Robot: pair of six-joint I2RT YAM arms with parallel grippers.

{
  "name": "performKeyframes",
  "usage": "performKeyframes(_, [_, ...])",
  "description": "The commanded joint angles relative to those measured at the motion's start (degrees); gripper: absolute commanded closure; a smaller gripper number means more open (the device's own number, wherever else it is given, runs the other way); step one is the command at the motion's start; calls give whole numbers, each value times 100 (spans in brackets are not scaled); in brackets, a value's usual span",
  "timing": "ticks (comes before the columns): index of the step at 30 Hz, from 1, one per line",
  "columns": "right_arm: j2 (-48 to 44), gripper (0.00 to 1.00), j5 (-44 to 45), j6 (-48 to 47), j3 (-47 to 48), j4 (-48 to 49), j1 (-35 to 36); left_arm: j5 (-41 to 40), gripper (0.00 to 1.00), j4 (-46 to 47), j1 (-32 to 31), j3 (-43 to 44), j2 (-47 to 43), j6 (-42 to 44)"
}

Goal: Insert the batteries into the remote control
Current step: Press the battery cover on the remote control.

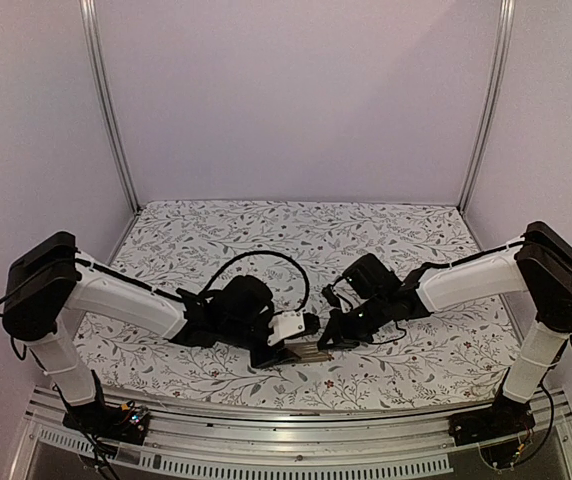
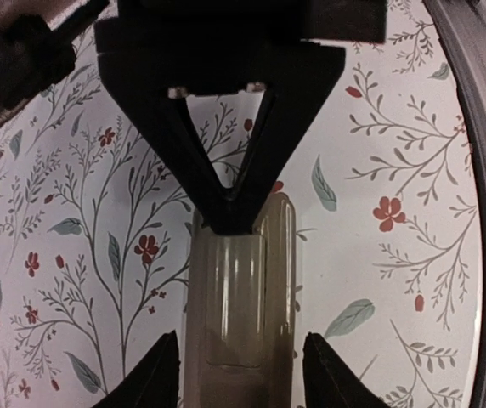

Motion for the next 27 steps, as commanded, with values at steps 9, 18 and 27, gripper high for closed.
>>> performKeyframes(9, [-81, 92, 200, -90, 87, -193, 12, 341, 75, 137, 138, 277, 320, -194])
performKeyframes(18, [-223, 82, 381, -164, 211, -439, 4, 313, 76, 166, 140, 219, 258, -118])
performKeyframes(27, [-460, 98, 606, -658, 643, -759, 8, 79, 76, 39, 191, 151, -118, -99])
